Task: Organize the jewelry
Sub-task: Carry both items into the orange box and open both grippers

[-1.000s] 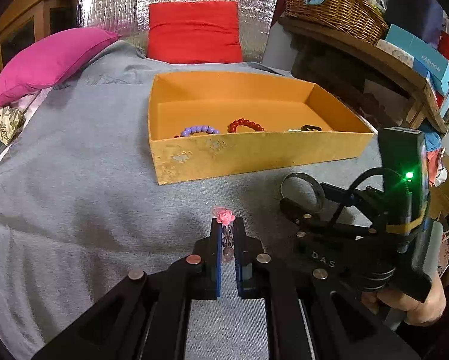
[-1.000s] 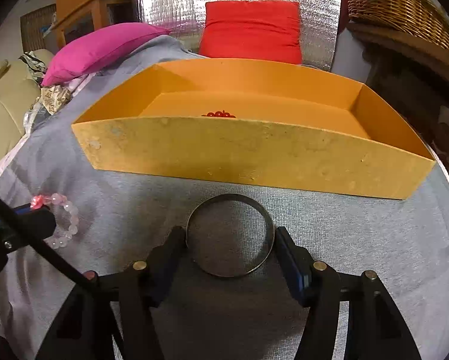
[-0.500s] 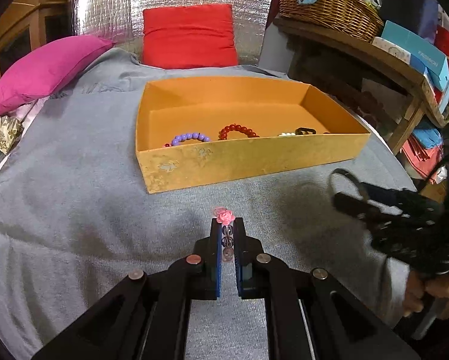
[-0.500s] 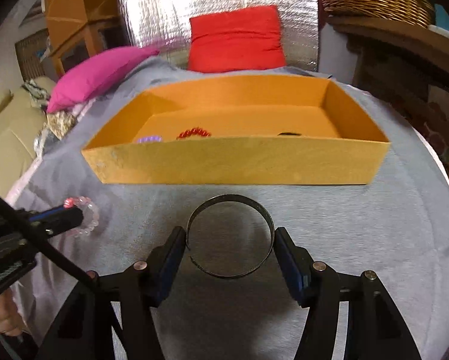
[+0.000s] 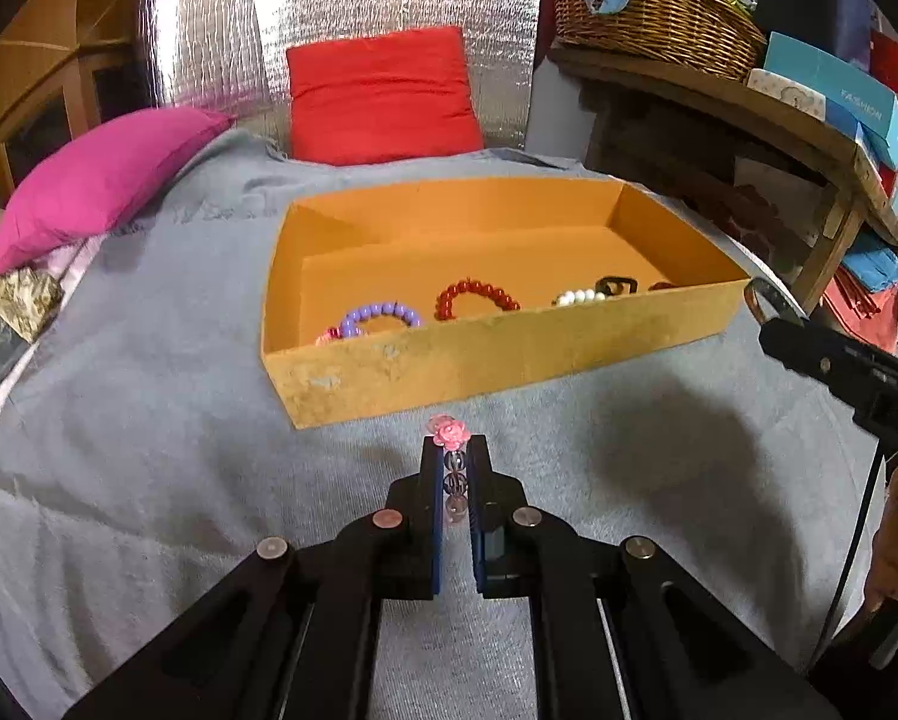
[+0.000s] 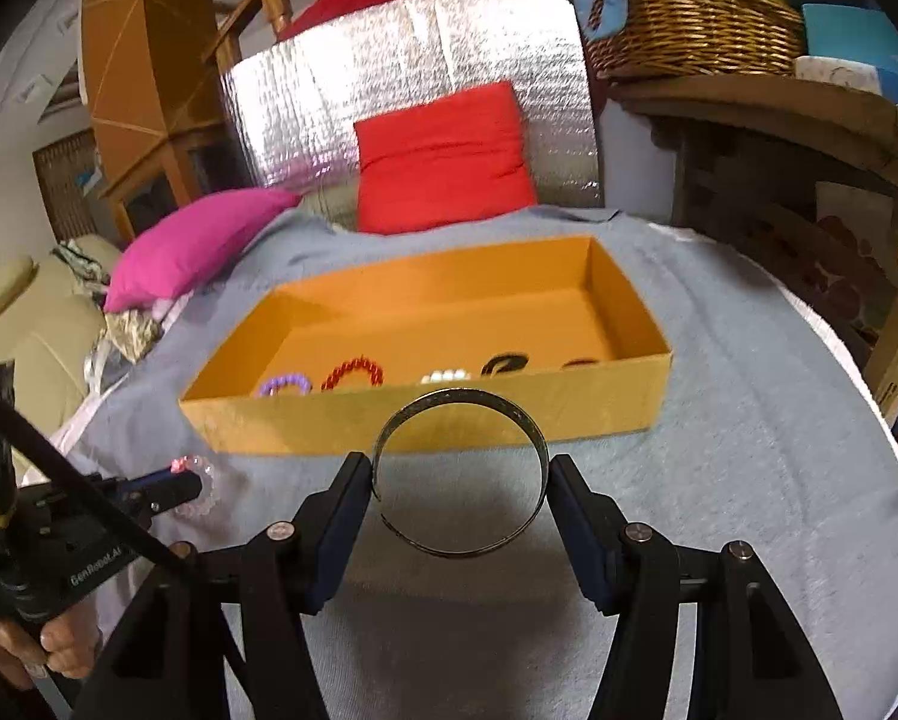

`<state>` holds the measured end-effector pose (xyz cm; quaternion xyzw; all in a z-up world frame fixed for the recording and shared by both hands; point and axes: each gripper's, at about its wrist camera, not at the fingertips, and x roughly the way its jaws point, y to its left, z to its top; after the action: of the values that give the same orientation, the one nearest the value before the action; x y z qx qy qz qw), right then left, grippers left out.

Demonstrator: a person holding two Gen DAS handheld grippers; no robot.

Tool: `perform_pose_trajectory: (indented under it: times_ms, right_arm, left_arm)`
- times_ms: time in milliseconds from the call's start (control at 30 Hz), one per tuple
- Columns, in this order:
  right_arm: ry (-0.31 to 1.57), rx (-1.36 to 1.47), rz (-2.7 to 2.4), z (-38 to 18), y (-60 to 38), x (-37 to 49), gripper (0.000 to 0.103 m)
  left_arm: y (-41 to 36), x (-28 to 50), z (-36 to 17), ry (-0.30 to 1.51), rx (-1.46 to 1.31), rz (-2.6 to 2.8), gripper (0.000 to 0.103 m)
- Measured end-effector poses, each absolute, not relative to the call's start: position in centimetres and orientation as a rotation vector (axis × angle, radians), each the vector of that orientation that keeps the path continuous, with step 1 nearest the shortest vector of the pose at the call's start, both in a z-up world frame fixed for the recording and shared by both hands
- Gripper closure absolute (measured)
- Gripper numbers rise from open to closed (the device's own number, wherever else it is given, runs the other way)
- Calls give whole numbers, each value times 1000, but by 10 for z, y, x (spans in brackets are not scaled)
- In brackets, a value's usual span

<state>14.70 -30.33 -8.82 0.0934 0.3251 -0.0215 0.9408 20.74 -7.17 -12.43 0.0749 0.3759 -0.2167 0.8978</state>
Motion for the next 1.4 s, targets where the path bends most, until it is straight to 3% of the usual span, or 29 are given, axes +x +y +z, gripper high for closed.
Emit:
perform_pose_trajectory:
  times_ms: [600, 1267, 1333, 1400]
  right_arm:
    - [524, 264, -67, -43, -314, 225, 40]
    - [762, 296, -117, -116, -308, 335, 40]
    - [786, 306, -127, -121, -309, 339, 39]
    - [809, 315, -141, -127, -309, 340, 38]
  left_arm:
    - [-101, 262, -40, 571, 165, -374, 95]
    - [-124, 378, -129, 864, 209, -288, 95]
    - [-124, 383, -136, 900, 218, -279, 92]
    - [-124, 384, -140, 925, 230, -256, 77]
